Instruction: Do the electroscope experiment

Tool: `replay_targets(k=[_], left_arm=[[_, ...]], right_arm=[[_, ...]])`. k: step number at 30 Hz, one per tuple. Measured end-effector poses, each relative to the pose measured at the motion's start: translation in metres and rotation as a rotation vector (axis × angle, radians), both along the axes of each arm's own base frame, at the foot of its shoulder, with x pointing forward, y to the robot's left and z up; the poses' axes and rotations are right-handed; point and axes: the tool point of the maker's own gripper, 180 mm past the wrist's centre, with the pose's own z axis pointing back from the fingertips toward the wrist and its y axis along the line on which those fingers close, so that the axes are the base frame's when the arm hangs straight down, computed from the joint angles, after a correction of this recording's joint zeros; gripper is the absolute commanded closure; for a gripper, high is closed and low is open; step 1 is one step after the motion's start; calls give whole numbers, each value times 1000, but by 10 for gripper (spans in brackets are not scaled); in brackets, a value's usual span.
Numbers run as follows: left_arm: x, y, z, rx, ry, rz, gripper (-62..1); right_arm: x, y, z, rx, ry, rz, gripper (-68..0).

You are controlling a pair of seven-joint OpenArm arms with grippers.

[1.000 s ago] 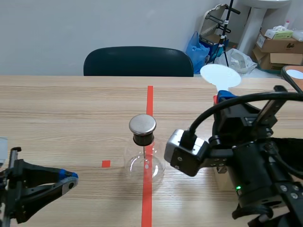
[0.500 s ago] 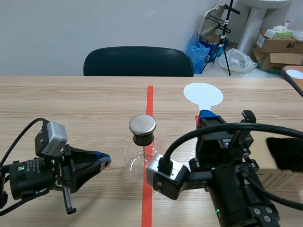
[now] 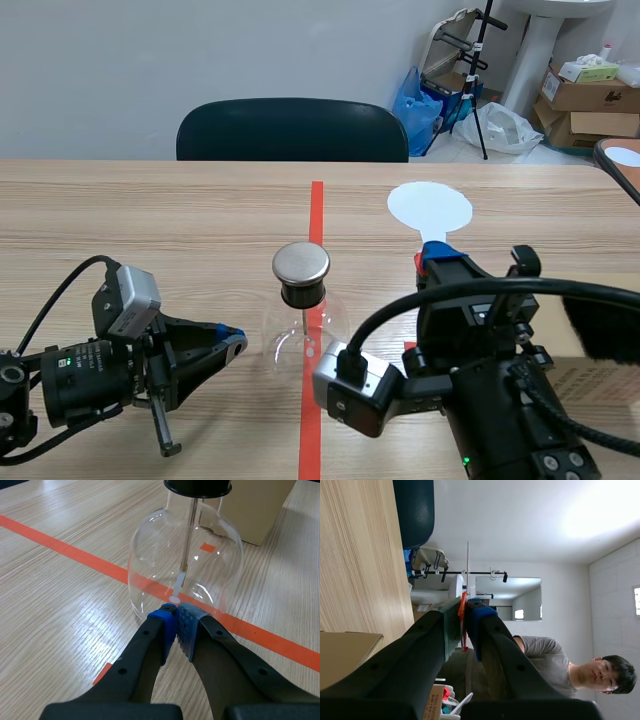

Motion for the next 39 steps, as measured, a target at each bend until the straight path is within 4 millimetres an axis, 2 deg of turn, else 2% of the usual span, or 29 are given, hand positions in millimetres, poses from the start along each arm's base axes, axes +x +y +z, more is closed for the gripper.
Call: replay_targets(k=[8, 39], left_arm=[[1, 1, 0, 8, -11, 6, -30], [1, 1, -2, 18, -5, 6, -30]], right_arm=[[-3, -2, -15, -26, 34, 3, -11], [-4, -1, -15, -26, 34, 10, -11]])
